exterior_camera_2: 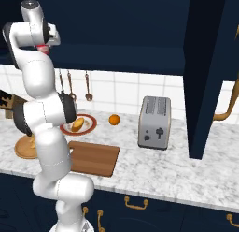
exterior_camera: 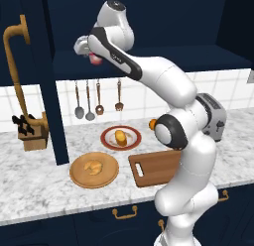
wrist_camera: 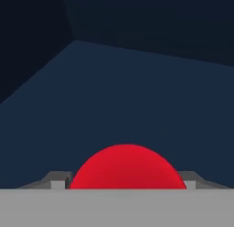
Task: From the different types of pastries on the counter, select a croissant and place it on the cutting board. Then retrieve a jar of jam from the cabinet and place it alongside the croissant on the cutting board.
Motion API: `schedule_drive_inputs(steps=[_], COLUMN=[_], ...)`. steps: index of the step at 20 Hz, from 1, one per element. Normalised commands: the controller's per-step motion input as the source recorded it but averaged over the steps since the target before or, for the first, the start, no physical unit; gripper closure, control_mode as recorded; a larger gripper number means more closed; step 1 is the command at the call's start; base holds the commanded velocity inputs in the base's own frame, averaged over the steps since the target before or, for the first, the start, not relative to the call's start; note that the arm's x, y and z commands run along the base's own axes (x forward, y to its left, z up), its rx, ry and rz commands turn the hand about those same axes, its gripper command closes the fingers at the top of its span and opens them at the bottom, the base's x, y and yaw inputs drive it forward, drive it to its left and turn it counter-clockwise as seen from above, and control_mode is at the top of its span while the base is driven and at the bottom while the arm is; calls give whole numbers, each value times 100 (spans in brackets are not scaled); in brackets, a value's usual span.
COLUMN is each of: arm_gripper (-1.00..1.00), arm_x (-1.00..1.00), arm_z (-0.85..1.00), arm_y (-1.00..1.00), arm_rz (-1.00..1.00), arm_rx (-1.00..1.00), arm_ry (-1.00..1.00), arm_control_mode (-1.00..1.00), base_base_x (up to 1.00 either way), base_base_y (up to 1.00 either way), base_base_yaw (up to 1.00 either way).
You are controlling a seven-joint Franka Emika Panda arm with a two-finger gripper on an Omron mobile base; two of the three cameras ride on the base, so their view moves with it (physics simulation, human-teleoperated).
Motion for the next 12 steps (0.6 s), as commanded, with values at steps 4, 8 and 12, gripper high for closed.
schedule_drive_inputs(steps=[4, 8, 12], arm_gripper=[100, 100, 100], arm_x=[14, 0, -70], arm_z=[-23, 1, -25], arm_y=[4, 0, 0], arm_rz=[0, 0, 0], arm_rx=[0, 4, 4], arm_ry=[9, 0, -4], arm_control_mode=[-100, -100, -100], base_base_x=[0, 0, 0], base_base_y=[0, 0, 0], base_base_yaw=[0, 0, 0])
